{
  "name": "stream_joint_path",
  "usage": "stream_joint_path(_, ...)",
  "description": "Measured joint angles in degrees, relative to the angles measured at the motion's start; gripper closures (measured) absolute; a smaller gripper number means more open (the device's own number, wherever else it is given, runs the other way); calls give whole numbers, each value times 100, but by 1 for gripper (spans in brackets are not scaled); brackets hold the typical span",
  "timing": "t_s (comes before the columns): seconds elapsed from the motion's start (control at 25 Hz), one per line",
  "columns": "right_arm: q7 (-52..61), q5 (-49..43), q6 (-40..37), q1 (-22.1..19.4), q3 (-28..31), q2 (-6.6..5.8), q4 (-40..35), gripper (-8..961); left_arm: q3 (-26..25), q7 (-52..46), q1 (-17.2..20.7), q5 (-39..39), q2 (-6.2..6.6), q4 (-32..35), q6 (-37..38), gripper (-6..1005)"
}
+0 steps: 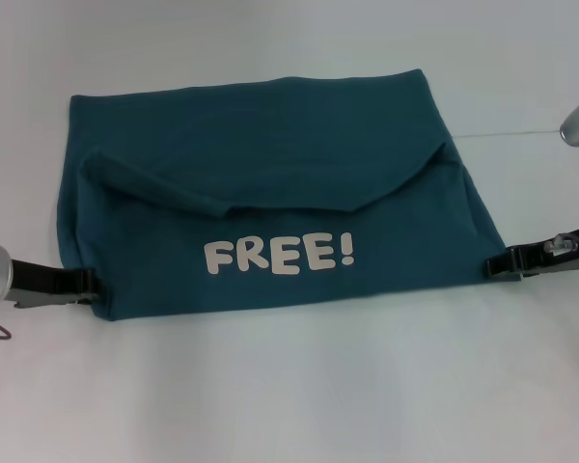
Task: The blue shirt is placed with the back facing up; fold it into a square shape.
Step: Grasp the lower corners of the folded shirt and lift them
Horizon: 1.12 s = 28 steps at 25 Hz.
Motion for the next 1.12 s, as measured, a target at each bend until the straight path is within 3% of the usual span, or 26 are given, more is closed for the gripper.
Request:
stream_joint_path(0.64,34,-196,225,145,13,-11,306,343,0,23,8,0,-46,-8,0,878)
stream_joint_path(1.12,-66,-122,430,147,15,-2,330,563,0,102,47,-20,-64,-6,0,879)
